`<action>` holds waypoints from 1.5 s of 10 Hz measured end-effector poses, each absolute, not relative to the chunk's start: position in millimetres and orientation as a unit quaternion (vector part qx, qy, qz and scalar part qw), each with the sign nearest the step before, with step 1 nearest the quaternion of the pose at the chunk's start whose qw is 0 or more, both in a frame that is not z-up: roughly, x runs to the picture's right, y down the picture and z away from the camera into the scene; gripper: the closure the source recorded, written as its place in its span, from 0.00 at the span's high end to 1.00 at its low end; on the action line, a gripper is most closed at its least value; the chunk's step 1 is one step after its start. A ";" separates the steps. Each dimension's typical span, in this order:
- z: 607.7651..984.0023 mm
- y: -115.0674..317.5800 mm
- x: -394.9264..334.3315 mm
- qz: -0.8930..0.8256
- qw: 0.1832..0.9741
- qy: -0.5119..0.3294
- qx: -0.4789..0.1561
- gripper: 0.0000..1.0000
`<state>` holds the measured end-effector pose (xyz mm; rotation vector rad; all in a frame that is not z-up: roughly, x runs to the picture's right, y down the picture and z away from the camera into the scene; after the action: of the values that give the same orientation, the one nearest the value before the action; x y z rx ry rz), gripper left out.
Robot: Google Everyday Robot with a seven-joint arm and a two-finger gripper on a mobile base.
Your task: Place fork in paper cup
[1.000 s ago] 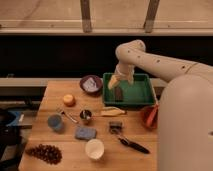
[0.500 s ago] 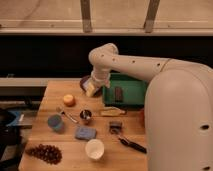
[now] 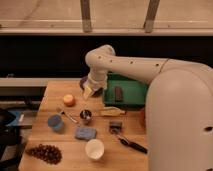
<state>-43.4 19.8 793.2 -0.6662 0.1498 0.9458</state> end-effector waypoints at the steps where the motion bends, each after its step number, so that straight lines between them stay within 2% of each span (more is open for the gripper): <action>1: 794.1 19.2 -44.4 0.444 0.836 0.066 -0.316 0.80; 4: 809.5 15.8 -73.7 0.415 0.847 0.046 -0.328 0.80; 8: 840.7 18.8 -167.3 0.356 0.861 0.008 -0.363 0.80; 10: 836.6 34.0 -204.8 0.316 0.870 -0.018 -0.377 0.80; 15: 836.2 34.6 -205.7 0.315 0.871 -0.020 -0.376 0.80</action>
<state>-205.7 34.6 836.2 -0.7858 -0.0416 0.6594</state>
